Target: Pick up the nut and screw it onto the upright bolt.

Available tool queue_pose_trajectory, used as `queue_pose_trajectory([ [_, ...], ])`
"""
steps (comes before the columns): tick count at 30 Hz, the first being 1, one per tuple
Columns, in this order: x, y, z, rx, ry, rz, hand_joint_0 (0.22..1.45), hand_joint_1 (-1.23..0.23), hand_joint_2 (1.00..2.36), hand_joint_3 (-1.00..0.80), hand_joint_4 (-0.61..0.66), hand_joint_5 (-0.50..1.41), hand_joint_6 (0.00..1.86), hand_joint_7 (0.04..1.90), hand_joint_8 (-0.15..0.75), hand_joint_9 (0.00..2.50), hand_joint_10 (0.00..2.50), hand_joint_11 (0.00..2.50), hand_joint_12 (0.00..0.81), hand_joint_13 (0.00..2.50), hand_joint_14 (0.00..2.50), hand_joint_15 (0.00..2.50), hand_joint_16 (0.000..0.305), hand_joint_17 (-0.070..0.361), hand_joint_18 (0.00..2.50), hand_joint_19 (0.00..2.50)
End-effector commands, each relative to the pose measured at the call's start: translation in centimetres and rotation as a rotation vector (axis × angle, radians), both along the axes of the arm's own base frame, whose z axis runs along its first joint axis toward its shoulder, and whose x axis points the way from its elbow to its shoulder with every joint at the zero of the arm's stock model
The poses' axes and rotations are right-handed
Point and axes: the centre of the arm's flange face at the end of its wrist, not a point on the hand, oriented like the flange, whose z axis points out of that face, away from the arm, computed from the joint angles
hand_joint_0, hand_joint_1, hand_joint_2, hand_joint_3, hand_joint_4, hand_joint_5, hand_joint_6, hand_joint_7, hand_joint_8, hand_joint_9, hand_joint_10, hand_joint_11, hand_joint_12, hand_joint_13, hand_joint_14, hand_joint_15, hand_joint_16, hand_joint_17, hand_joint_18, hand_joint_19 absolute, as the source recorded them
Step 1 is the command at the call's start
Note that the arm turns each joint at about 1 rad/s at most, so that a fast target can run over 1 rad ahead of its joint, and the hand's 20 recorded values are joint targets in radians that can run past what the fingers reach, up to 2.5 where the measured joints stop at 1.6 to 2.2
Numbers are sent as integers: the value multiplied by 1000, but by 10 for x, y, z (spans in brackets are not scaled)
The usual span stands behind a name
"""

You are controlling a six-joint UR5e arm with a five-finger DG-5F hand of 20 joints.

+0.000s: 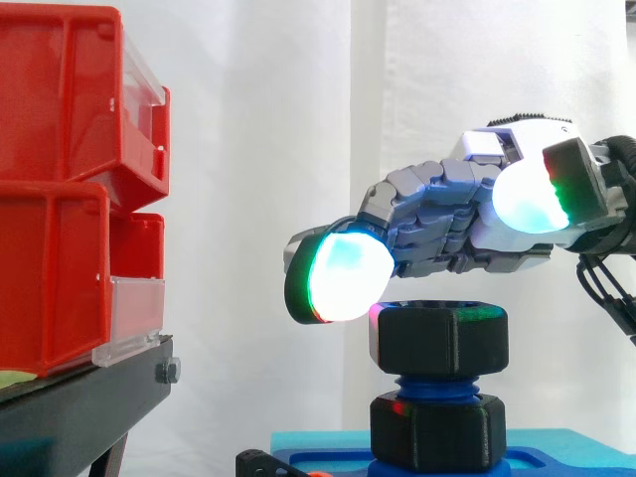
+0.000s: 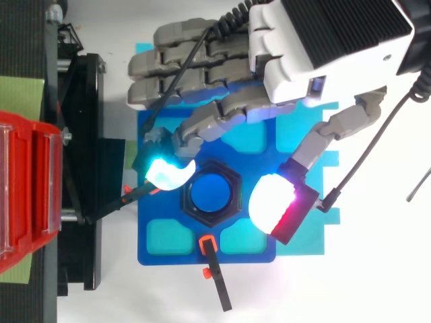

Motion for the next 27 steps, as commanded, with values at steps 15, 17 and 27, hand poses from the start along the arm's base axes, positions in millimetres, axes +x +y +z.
queue_pose_trajectory([
  [15,6,11,-4,-5,-44,-13,452,-346,1000,-500,130,-171,503,781,221,245,0,0,337,0,0,0,48,107,0,0],
  [17,7,12,-4,-4,-44,-12,453,-348,1000,-500,147,-161,503,815,227,273,0,0,337,0,0,0,47,105,0,0],
  [27,7,12,-4,-4,-44,-10,462,-362,1000,-500,221,-105,504,1025,258,488,0,0,335,107,0,0,42,94,0,0],
])
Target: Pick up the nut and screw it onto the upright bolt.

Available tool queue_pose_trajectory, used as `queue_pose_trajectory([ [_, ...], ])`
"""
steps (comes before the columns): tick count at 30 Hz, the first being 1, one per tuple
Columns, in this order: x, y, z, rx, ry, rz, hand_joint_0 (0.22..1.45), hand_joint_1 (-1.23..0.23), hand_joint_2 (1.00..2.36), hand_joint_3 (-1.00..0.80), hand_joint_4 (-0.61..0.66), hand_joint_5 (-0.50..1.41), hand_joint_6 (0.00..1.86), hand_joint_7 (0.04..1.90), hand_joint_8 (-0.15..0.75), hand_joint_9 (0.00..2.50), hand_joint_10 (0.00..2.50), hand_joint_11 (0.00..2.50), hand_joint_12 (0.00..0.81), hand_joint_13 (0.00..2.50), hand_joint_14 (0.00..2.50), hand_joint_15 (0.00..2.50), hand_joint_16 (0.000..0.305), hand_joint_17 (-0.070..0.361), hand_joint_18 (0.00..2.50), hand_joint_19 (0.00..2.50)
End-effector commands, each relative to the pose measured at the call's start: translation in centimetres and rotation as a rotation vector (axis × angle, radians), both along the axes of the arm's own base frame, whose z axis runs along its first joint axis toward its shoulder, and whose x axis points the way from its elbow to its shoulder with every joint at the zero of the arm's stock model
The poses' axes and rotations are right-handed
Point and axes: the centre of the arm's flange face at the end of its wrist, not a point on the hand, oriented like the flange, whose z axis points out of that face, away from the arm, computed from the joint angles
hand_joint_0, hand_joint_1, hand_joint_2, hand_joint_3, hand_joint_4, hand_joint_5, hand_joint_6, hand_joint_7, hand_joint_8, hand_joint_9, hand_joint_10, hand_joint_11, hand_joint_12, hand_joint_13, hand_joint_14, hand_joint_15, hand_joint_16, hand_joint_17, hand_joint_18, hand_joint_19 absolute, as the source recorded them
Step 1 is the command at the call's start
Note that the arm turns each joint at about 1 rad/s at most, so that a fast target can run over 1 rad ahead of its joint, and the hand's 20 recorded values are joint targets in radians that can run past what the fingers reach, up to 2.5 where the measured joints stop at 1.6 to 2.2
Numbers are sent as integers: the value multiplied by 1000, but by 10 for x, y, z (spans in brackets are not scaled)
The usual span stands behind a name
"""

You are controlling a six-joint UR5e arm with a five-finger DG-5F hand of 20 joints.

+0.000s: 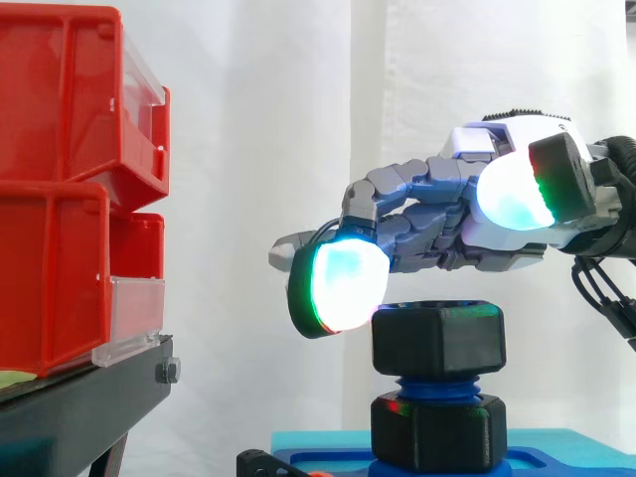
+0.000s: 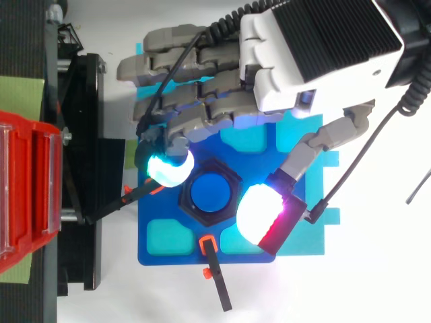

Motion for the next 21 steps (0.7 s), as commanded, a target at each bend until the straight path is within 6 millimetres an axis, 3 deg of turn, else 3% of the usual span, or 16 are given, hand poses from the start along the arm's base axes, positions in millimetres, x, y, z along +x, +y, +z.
queue_pose_trajectory([
  [1,0,0,0,0,-1,0,463,-361,1000,-500,227,-98,504,1054,259,498,0,0,333,118,0,0,42,94,0,0],
  [7,-1,-4,0,-1,-2,-5,476,-357,1000,-500,231,-49,504,1256,278,666,0,0,320,237,0,0,36,82,0,0],
  [11,-2,-12,0,-13,-6,-14,486,-361,1000,-500,189,6,500,1538,284,824,0,0,303,335,0,0,33,74,0,0],
  [17,-5,-27,0,-26,-11,-28,496,-368,1000,-500,115,12,607,1407,280,1025,0,0,281,487,0,0,26,58,31,0],
  [21,-7,-33,0,-30,-12,-31,505,-378,1000,-500,60,48,636,1324,229,1305,0,0,233,748,0,0,19,42,325,0],
])
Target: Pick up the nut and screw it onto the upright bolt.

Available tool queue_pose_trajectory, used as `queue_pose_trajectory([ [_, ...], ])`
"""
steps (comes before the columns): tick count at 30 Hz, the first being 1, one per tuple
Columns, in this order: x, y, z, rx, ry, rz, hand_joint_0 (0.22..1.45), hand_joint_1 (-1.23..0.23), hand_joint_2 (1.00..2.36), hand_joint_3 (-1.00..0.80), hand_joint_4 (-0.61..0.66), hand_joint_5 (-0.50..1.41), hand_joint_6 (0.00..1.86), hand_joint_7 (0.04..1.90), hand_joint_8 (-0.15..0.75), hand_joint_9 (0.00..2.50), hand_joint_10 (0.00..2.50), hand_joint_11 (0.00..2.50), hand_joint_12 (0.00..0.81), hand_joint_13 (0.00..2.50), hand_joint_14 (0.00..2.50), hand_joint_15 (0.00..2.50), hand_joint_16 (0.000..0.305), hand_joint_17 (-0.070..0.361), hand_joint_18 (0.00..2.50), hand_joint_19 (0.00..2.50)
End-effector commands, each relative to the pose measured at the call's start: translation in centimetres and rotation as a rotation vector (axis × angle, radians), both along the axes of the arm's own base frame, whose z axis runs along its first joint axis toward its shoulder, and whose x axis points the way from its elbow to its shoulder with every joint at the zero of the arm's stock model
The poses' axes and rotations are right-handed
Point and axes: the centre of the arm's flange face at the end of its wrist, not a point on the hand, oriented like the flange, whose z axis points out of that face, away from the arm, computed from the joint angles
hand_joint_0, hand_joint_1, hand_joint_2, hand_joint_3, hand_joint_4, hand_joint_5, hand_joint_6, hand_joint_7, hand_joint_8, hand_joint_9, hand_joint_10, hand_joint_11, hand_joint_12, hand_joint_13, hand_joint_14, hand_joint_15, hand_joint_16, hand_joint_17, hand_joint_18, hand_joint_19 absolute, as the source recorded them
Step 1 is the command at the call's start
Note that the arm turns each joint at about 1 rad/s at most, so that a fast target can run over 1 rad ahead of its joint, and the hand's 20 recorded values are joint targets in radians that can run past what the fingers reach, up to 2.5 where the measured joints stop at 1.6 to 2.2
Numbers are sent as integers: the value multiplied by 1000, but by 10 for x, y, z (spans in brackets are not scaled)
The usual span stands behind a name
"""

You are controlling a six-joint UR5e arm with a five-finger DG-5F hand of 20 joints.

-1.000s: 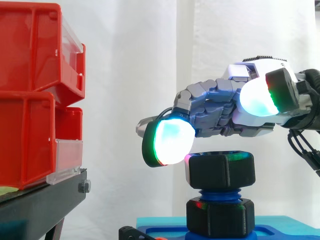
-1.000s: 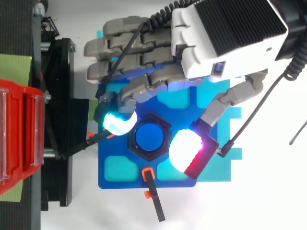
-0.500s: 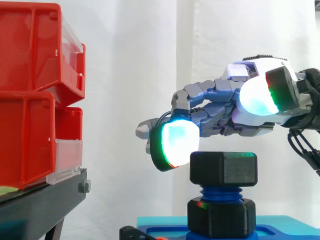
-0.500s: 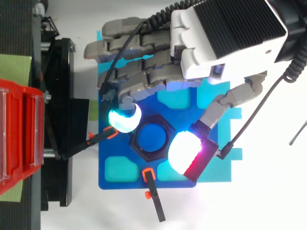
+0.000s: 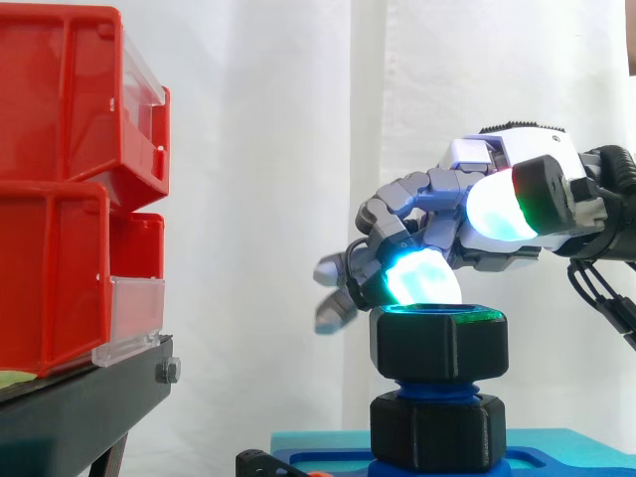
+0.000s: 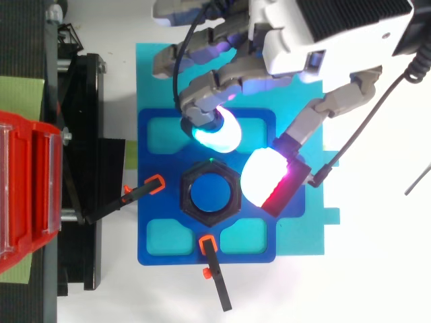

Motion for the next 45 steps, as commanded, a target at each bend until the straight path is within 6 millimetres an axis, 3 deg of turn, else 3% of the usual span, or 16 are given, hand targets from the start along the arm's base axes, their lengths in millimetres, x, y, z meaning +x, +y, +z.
queue_pose_trajectory([
  [1,-2,-9,0,-3,-1,-6,507,-377,1000,-500,61,56,639,1307,224,1392,0,0,217,832,0,0,17,38,432,0],
  [3,-3,-11,1,-4,-3,-9,503,-369,1000,-500,56,60,633,1308,213,1462,1,6,212,881,0,0,16,37,495,0],
  [6,-5,-19,2,-16,-8,-16,494,-341,1000,-500,123,55,500,1485,246,1359,0,0,237,784,0,0,21,47,420,0],
  [11,-5,-22,4,-21,-18,-12,483,-335,1000,-500,218,-55,505,1096,261,1105,0,0,281,641,0,0,28,63,287,0],
  [13,-4,-23,6,-21,-23,-12,472,-341,1000,-500,216,-113,503,859,257,946,0,0,303,556,0,0,33,75,206,0],
  [20,3,-22,29,-30,-71,9,454,-345,1000,-500,140,-171,501,617,226,697,0,0,315,339,0,0,41,93,0,0],
  [31,6,2,19,-21,-48,28,433,-273,1000,-500,51,-184,501,558,190,267,0,0,340,0,0,0,47,107,0,0],
  [35,6,12,9,-17,-29,28,433,-262,1000,-500,41,-185,501,556,188,241,0,0,339,0,0,0,48,108,0,0],
  [45,7,25,7,-13,-20,35,434,-259,1000,-500,44,-174,501,592,192,267,0,0,341,0,0,0,49,109,0,0],
])
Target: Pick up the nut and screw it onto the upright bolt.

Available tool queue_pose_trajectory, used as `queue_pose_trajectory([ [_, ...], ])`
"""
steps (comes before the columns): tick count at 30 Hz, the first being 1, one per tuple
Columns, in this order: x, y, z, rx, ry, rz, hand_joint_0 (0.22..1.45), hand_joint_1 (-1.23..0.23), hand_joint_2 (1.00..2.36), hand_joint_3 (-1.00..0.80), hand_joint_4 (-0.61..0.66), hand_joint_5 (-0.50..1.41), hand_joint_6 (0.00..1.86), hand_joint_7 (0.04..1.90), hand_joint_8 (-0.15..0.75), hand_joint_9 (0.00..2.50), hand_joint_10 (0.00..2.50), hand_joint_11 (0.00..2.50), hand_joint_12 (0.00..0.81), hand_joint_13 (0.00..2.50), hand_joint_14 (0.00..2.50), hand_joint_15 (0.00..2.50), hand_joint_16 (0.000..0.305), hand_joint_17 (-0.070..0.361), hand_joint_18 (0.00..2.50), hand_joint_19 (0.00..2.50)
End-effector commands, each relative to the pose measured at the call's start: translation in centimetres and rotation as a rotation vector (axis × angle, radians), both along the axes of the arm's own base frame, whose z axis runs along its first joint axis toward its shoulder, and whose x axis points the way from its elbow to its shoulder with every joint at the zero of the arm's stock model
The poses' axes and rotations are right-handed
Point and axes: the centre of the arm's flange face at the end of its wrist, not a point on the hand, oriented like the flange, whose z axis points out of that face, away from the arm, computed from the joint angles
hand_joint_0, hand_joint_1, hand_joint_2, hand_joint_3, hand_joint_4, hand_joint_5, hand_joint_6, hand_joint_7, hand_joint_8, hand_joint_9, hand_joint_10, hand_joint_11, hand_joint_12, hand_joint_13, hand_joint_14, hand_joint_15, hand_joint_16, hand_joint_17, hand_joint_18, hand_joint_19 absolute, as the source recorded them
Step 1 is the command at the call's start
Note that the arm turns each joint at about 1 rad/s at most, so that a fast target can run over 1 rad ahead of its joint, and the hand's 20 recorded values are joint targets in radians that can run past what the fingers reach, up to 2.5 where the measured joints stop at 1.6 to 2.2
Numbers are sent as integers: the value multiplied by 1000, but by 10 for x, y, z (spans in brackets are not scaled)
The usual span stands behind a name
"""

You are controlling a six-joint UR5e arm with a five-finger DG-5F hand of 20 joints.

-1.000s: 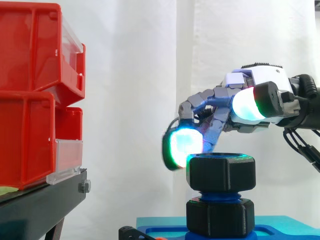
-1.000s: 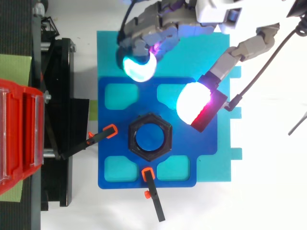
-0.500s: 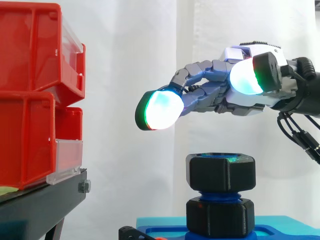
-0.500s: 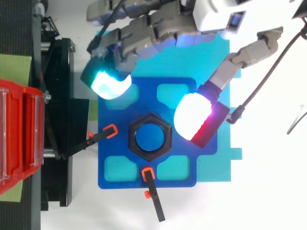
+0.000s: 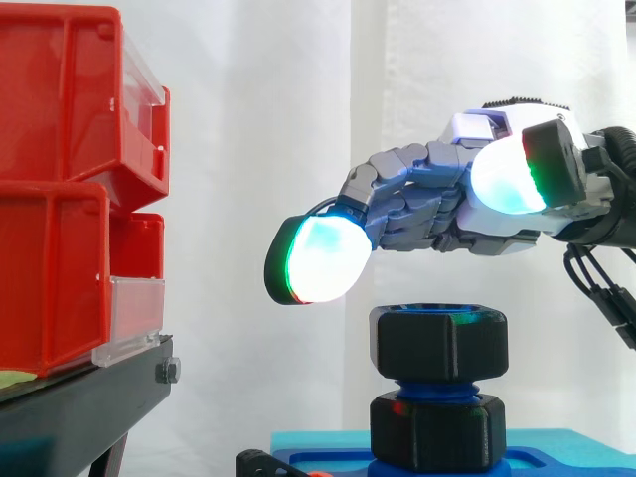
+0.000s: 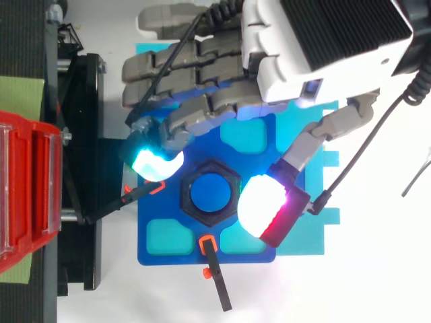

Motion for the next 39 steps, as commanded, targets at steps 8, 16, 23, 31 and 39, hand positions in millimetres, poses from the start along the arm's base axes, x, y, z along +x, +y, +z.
queue_pose_trajectory([
  [8,-1,10,-9,3,15,-3,435,-263,1000,-500,82,-152,502,692,210,311,0,0,345,0,0,0,49,109,0,0],
  [16,0,11,-10,2,16,-2,437,-268,1000,-500,119,-131,503,816,221,339,0,0,347,2,0,0,48,108,0,0],
  [23,0,11,-9,1,15,-2,444,-284,1000,-500,156,-93,505,1037,242,414,0,0,348,61,0,0,45,101,0,0],
  [31,0,2,-7,-1,-3,-11,461,-287,1000,-500,182,-18,503,1361,272,634,0,0,327,203,0,0,39,87,0,0],
  [39,-3,-14,-7,-10,-14,-27,498,-304,1000,-500,100,63,540,1421,245,1143,0,0,257,598,0,0,23,51,177,0],
])
